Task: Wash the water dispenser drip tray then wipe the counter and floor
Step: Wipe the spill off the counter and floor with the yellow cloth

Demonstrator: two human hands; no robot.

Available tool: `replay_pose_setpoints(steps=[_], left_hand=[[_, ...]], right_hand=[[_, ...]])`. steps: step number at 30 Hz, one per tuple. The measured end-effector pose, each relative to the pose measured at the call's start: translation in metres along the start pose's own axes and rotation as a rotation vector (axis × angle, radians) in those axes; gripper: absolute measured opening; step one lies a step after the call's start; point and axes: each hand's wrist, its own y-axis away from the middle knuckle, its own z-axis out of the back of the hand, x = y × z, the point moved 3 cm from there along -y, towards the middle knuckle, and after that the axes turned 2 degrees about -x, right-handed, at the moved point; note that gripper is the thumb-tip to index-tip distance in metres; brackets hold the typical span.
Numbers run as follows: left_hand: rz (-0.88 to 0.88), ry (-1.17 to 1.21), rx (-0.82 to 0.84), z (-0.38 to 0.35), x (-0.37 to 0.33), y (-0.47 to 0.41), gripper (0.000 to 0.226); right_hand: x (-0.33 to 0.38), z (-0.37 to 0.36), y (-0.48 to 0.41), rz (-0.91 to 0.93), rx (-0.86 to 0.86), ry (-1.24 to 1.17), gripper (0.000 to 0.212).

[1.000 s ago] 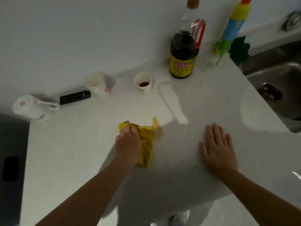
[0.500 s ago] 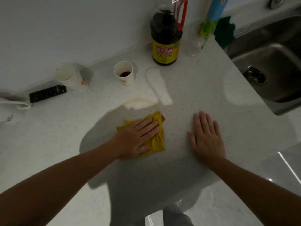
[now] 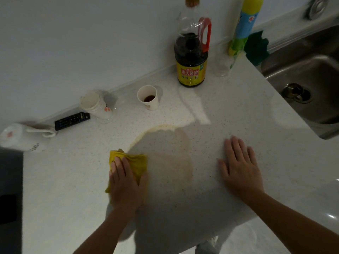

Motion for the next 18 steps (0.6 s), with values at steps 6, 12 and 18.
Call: replay_pose_setpoints(steps=[6,12,18], left_hand=[[-0.532,-0.145,0.054,0.01,-0.033,-0.102,0.093],[-0.889,-0.207,0.084,-0.003,-0.091,-0.117,0.091],[-1.021,-0.166,0.118,-0.029,-0.113,-0.025,0.091]], right_hand=[[0.002,0.002,-0.001,0.004,0.013,0.004,0.074],[0.004,0.004,-0.001,-0.005,-0.001,-0.011,0.073],[0.001,0.001,-0.001,-0.016,-0.017,0.013,0.07]])
